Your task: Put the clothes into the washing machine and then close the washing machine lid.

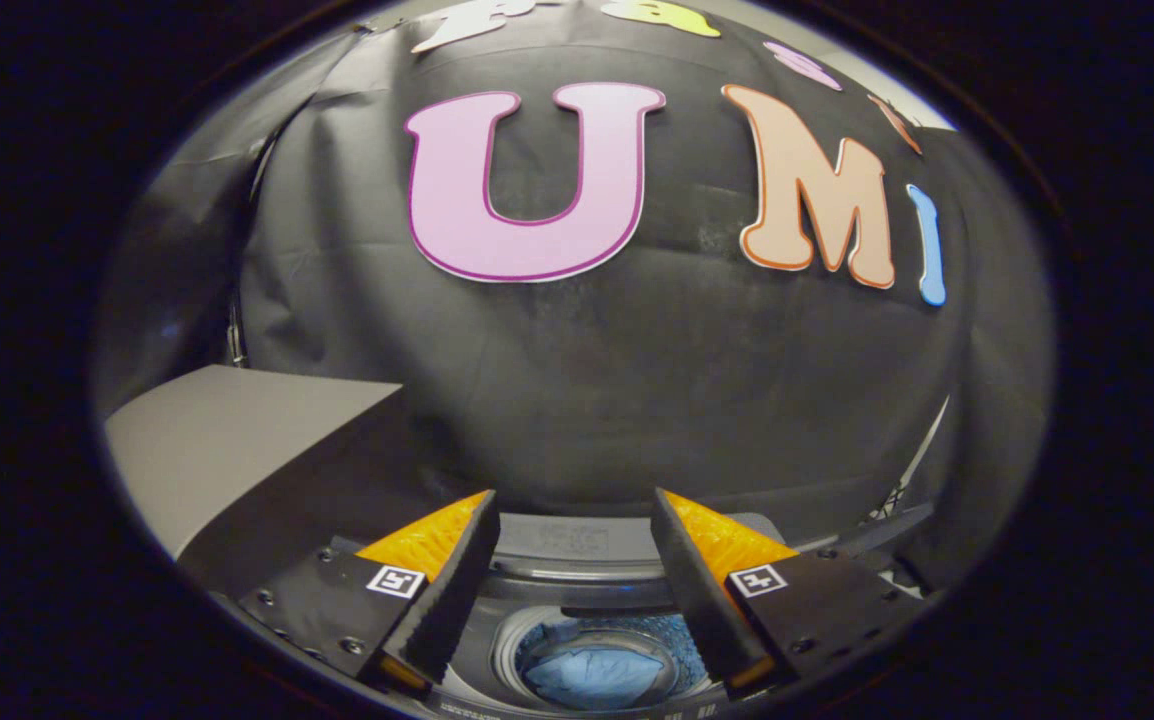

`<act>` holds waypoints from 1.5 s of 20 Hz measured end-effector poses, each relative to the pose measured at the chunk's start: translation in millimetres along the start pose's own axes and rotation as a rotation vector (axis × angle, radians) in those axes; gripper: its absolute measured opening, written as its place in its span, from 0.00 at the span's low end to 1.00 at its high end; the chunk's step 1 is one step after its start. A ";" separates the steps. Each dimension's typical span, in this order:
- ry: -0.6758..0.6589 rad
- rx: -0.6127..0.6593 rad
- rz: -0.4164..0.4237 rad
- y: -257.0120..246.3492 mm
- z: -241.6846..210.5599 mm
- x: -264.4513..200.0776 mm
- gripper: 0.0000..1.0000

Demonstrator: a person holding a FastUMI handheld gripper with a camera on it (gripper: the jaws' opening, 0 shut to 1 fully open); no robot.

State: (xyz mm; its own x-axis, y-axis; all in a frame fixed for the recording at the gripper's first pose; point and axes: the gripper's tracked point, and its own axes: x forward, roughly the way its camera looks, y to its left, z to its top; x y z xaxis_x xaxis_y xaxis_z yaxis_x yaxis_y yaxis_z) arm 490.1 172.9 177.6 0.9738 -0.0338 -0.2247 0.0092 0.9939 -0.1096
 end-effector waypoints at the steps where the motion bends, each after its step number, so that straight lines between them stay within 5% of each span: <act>1: 0.001 -0.016 0.001 0.5 0.8 -1.2 0.95; 30: -0.201 -0.051 -0.038 -104.2 5.3 -92.8 0.95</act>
State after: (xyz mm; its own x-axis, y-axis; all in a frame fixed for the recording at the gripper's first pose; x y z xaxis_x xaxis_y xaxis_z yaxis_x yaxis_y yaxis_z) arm 400.0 73.0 215.0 0.9988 -0.0440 -0.0220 0.0398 0.9856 -0.1643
